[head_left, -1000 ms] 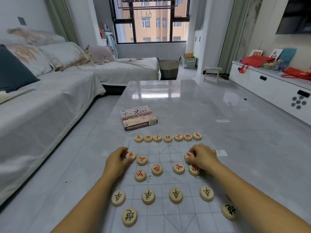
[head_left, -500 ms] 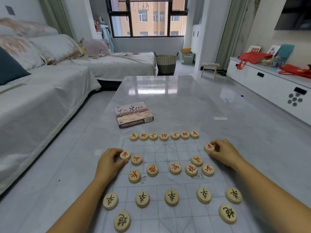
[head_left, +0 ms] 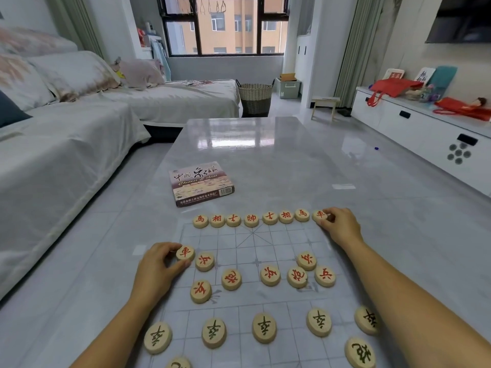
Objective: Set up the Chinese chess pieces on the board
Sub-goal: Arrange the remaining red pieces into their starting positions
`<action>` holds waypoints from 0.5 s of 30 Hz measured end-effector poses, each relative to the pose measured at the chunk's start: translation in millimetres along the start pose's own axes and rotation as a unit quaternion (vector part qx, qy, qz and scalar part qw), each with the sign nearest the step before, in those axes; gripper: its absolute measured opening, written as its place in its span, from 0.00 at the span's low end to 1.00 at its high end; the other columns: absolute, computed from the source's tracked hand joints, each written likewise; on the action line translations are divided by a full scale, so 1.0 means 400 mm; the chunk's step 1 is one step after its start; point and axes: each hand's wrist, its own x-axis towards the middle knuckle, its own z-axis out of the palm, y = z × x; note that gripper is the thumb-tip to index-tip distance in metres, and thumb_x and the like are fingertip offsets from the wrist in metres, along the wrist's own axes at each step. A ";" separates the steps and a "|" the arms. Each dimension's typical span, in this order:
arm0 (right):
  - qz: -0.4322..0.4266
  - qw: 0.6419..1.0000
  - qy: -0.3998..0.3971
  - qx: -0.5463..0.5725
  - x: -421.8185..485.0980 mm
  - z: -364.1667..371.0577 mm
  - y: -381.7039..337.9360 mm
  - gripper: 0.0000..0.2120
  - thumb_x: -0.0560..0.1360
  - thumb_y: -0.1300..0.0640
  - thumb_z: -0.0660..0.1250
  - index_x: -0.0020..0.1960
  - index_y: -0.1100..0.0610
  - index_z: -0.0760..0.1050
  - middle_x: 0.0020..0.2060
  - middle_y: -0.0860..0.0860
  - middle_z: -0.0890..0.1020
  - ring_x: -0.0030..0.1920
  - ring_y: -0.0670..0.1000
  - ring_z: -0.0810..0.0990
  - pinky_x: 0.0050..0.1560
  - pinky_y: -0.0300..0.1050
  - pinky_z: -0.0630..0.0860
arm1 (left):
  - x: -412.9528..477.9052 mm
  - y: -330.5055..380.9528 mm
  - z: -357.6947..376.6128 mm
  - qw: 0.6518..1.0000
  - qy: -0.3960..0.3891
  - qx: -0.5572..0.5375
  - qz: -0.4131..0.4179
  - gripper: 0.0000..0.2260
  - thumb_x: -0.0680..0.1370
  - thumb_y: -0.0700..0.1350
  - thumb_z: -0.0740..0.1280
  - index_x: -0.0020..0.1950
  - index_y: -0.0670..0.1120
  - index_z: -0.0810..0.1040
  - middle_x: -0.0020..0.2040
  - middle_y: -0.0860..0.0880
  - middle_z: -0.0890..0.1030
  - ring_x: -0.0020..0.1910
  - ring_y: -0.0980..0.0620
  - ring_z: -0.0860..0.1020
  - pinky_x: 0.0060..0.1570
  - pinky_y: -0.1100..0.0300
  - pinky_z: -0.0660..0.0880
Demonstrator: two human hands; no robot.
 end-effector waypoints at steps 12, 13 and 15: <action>-0.023 0.999 0.014 0.020 0.010 0.013 0.026 0.19 0.73 0.49 0.68 0.61 0.56 0.76 0.54 0.58 0.77 0.52 0.57 0.77 0.55 0.52 0.73 | 0.032 0.012 -0.003 0.998 -0.039 0.038 -0.030 0.16 0.72 0.46 0.70 0.59 0.46 0.76 0.57 0.46 0.76 0.54 0.48 0.74 0.57 0.50 0.72; -0.027 0.999 0.016 0.018 0.010 0.015 0.028 0.19 0.73 0.48 0.68 0.60 0.56 0.76 0.53 0.58 0.78 0.52 0.57 0.77 0.55 0.53 0.73 | 0.050 0.012 -0.004 0.996 -0.040 0.066 -0.040 0.16 0.73 0.48 0.70 0.60 0.47 0.76 0.58 0.45 0.75 0.56 0.47 0.74 0.58 0.49 0.72; -0.032 0.999 0.019 0.016 0.012 0.019 0.031 0.18 0.73 0.48 0.68 0.60 0.56 0.77 0.53 0.58 0.78 0.52 0.58 0.77 0.54 0.54 0.74 | 0.088 0.012 -0.002 0.991 -0.032 0.113 -0.058 0.17 0.74 0.49 0.68 0.62 0.48 0.75 0.58 0.44 0.75 0.58 0.45 0.72 0.59 0.49 0.70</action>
